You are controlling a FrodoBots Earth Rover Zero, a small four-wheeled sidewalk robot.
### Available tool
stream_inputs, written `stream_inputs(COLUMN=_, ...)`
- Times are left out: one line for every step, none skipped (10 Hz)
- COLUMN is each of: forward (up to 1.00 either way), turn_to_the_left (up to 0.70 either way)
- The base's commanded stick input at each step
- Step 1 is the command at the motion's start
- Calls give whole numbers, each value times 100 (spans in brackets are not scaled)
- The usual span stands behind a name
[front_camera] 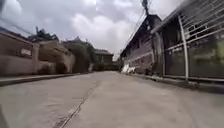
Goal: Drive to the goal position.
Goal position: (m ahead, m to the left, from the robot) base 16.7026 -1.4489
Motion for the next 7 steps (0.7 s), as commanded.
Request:
stream_inputs(forward=50, turn_to_the_left=1)
stream_inputs(forward=50, turn_to_the_left=1)
stream_inputs(forward=50, turn_to_the_left=-30)
stream_inputs(forward=50, turn_to_the_left=-49)
stream_inputs(forward=50, turn_to_the_left=-49)
stream_inputs(forward=50, turn_to_the_left=-49)
stream_inputs(forward=50, turn_to_the_left=-49)
